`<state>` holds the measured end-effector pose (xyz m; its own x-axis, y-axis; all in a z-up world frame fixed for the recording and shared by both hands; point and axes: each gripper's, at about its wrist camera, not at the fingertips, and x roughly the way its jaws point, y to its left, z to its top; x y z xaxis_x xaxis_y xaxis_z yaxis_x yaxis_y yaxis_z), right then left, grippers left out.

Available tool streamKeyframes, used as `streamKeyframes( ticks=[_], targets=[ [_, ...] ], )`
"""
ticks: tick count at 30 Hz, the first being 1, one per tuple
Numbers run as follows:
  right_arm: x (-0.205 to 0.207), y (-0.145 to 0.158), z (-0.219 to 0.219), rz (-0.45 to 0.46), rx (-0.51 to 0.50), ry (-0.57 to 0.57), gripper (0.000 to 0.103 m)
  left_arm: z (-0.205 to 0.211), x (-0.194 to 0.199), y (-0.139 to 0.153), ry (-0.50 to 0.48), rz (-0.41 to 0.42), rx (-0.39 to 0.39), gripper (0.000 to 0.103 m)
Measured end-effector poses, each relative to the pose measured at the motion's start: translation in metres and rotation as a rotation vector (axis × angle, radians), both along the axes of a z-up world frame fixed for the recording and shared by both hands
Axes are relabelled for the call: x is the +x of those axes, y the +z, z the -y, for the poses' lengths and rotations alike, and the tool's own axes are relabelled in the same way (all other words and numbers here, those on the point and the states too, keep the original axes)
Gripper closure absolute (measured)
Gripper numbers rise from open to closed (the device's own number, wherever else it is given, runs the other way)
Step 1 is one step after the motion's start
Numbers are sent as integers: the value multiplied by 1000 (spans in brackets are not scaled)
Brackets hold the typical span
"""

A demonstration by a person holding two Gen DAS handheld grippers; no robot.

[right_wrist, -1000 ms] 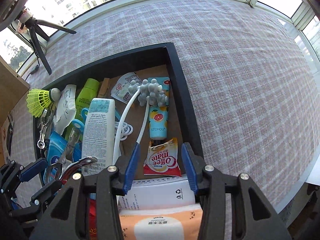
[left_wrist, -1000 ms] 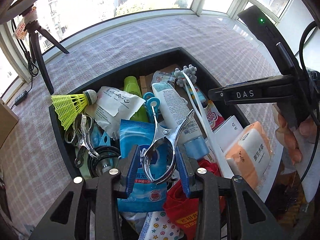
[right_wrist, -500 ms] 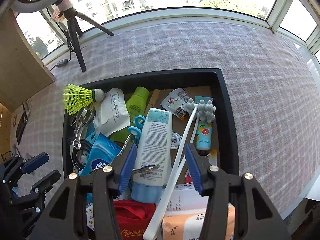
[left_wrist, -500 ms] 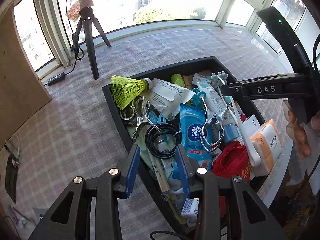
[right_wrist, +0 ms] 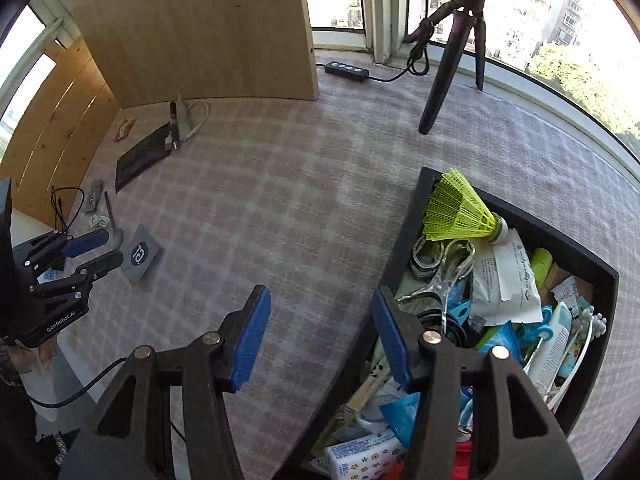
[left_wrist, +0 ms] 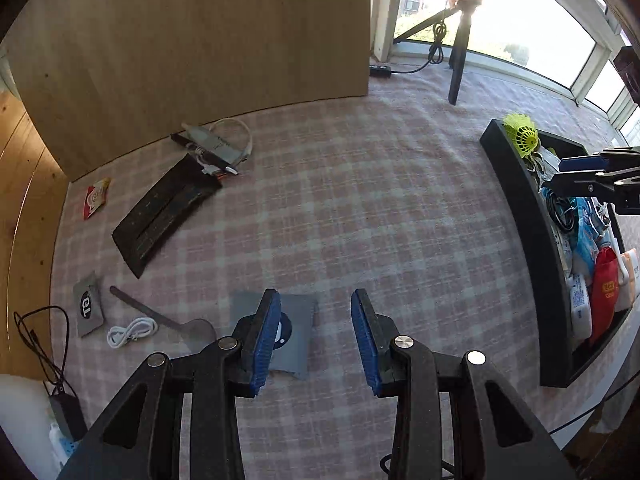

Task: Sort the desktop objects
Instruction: 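Move both grippers back toward the spoon and grey pouches, then grasp the grey spoon handle with the right gripper while the left grasps the white USB cable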

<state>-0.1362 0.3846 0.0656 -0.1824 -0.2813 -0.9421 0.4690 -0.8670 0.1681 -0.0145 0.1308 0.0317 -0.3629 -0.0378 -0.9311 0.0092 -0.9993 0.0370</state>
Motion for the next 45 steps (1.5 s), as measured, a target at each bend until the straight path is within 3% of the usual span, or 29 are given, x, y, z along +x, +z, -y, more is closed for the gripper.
streamKeyframes(
  ticks=[6,10,15,20,31,36,38,42,45],
  targets=[
    [19,-5,106,23,-24,187,51,92,34,-22,28,62,-73,68],
    [38,-17,177,48,-15,296,51,135,38,-36,-3,99,-76,68],
    [59,-36,257,75,-6,406,51,152,29,-57,-115,151,-93,65],
    [72,-59,311,70,51,499,51,151,21,-68,-212,153,-89,58],
    [62,-99,341,112,92,508,55,158,14,-79,-267,133,-35,57],
    [65,-104,340,87,116,499,64,163,19,-77,-220,127,-31,78],
    [68,-104,337,58,139,487,73,167,21,-77,-185,130,-13,86],
    [71,-104,325,52,171,443,83,163,30,-76,-160,134,-5,86],
    [77,-104,313,76,172,405,84,157,39,-75,-143,141,20,88]
  ],
)
